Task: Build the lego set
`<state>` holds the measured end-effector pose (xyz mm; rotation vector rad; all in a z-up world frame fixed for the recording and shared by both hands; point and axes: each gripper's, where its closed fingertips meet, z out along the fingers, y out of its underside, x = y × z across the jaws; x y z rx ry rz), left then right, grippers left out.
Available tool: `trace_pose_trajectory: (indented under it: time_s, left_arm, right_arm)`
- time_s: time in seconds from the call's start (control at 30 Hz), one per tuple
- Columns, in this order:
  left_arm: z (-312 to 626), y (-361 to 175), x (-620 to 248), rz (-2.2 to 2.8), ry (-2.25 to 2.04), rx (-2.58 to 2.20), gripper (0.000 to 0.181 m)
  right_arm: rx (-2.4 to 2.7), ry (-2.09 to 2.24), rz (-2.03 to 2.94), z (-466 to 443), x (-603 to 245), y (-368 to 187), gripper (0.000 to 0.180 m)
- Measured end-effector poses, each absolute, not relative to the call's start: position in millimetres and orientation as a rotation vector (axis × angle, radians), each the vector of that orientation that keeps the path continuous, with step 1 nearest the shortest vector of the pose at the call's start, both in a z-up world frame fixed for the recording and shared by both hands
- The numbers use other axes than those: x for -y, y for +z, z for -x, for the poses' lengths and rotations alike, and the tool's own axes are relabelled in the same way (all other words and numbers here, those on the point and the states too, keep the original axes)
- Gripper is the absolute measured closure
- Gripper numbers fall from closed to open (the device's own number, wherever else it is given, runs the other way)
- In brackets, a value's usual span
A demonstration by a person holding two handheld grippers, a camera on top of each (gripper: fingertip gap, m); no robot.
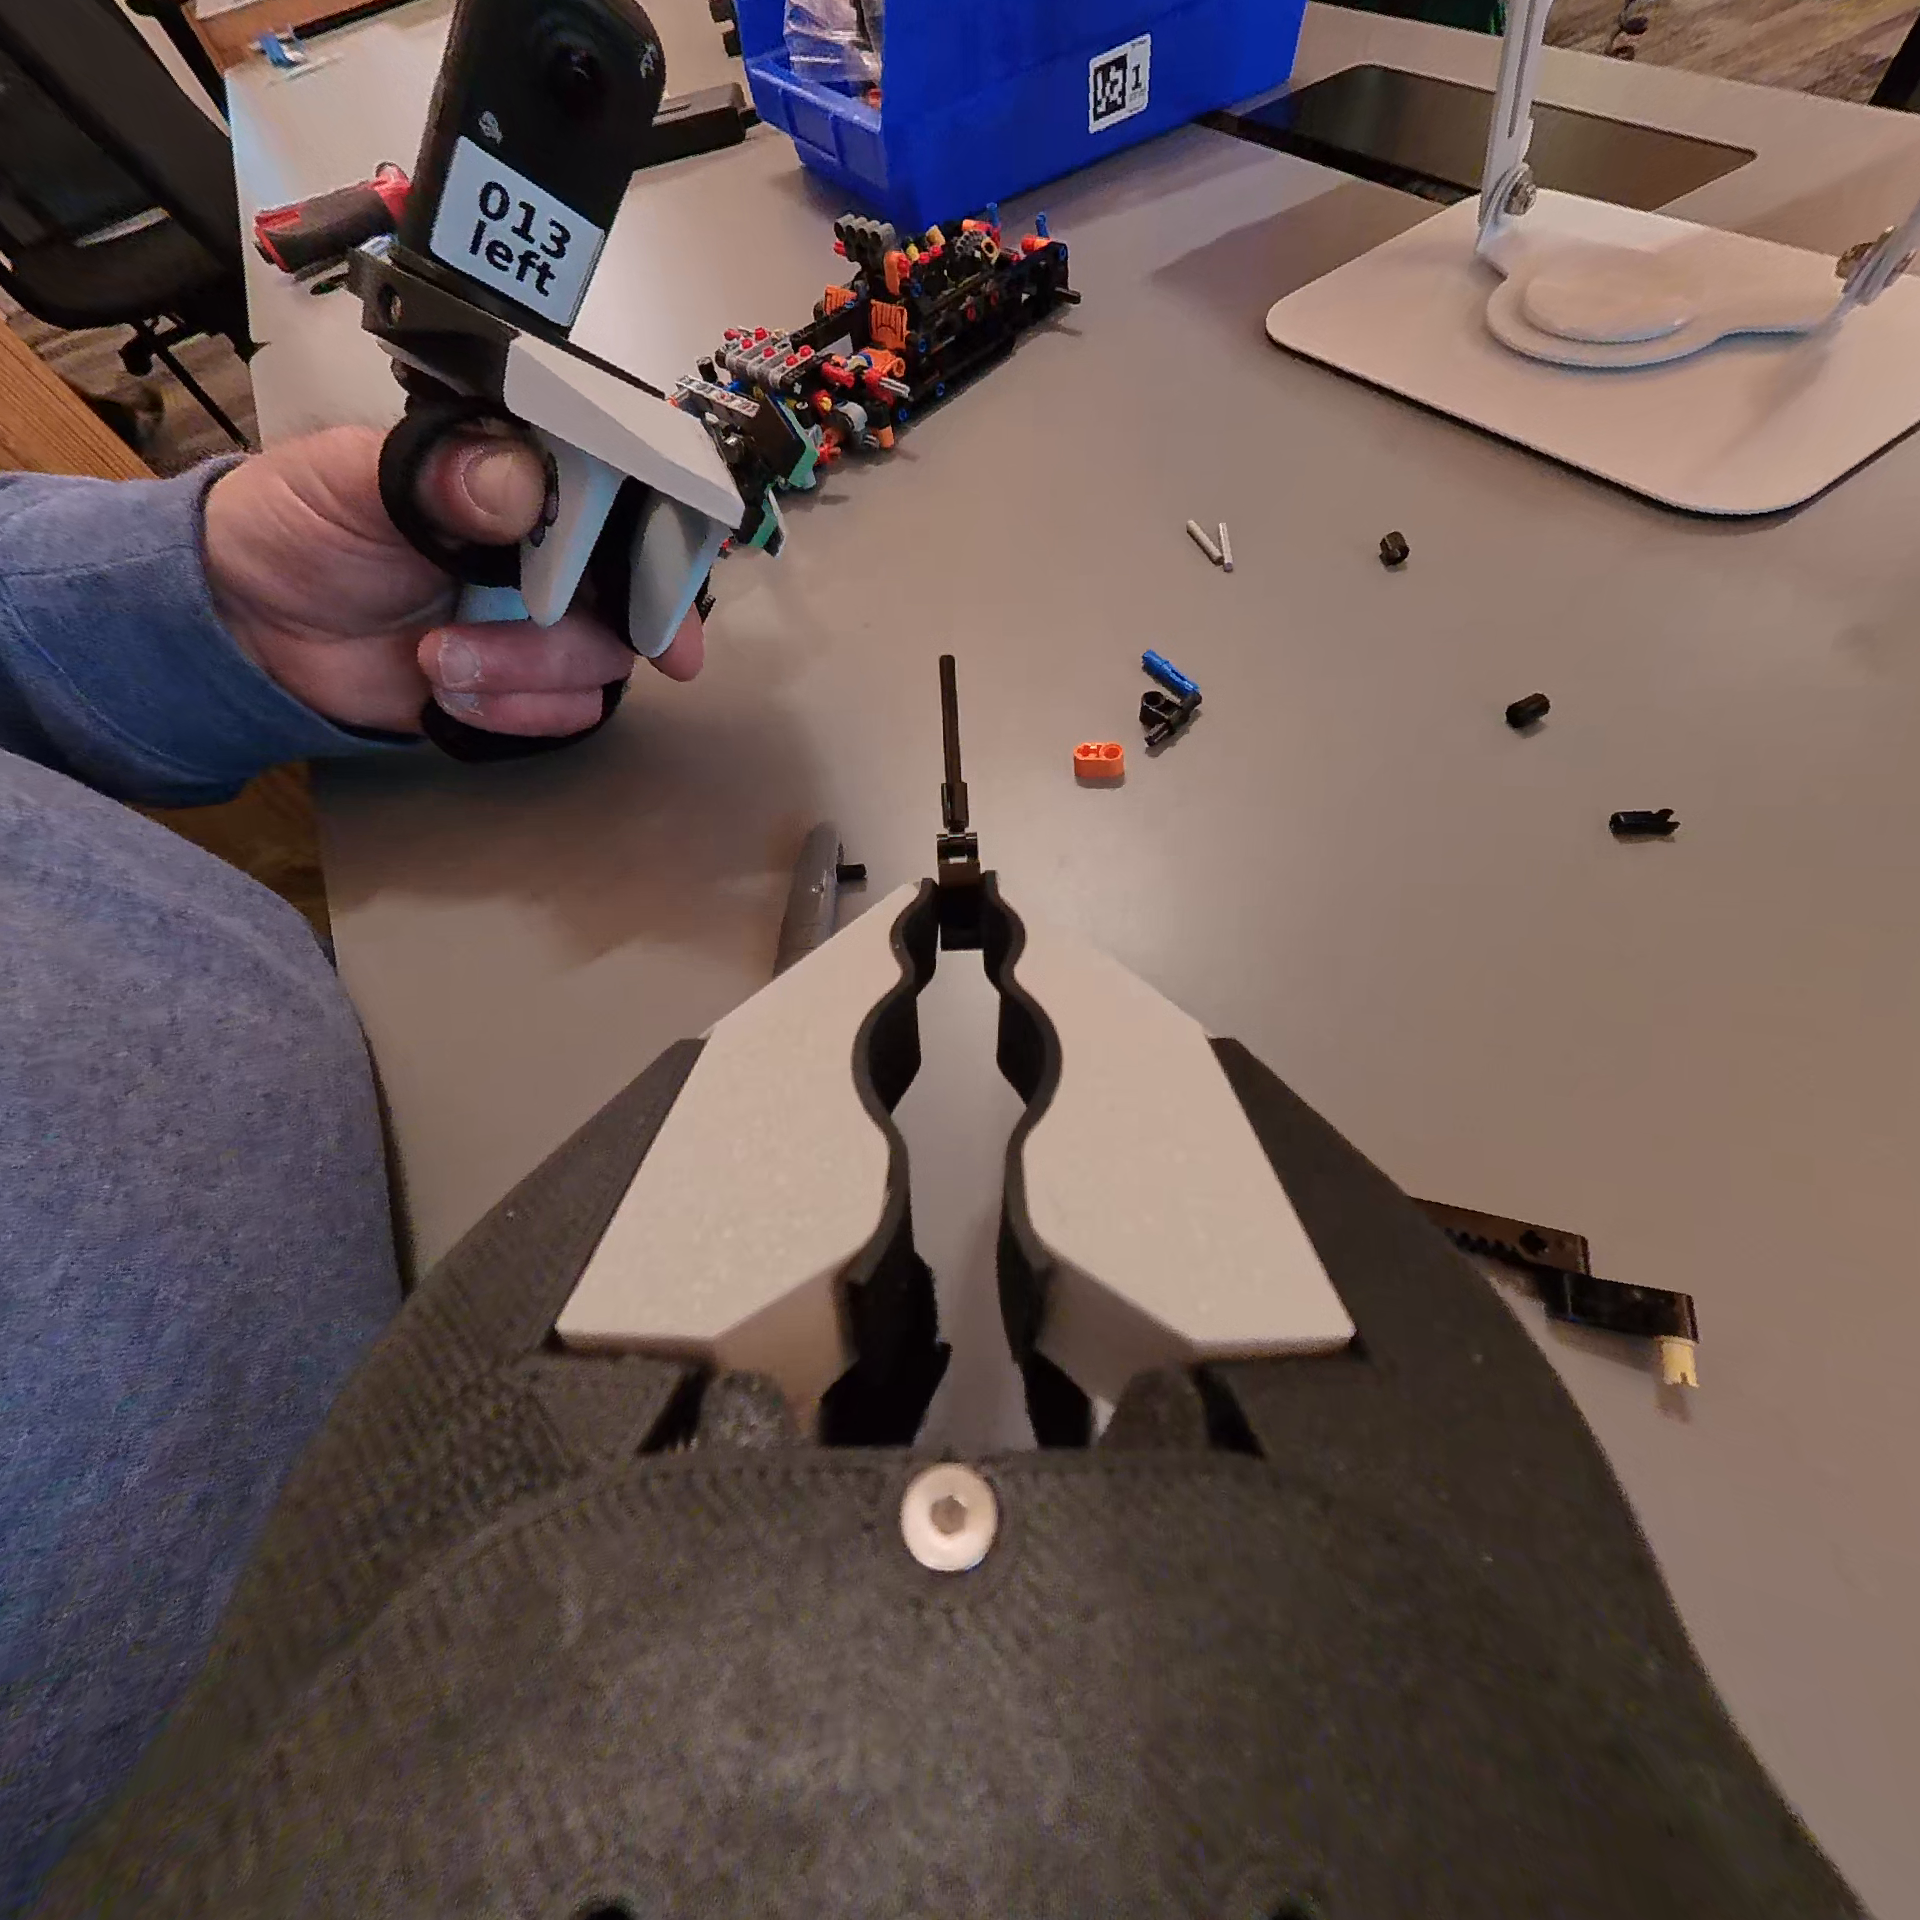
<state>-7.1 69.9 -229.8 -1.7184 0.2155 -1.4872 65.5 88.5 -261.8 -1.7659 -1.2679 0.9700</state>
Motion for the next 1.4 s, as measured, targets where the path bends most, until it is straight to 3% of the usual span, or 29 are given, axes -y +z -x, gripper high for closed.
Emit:
trace_pose_trajectory:
  time_s: [0.83, 1.4]
  left_arm:
    - [3.9, -229.1, -69.4, 1.713, -1.507, -0.212, 0.177]
    - [3.4, -223.4, -68.5, 1.673, -1.588, -0.167, 0.177]
  right_arm:
    - [1.273, 0.953, 1.726, -64.4, -87.3, -256.2, 0.174]
    - [1.409, 0.595, 1.552, -51.7, -79.1, -237.8, 0.174]
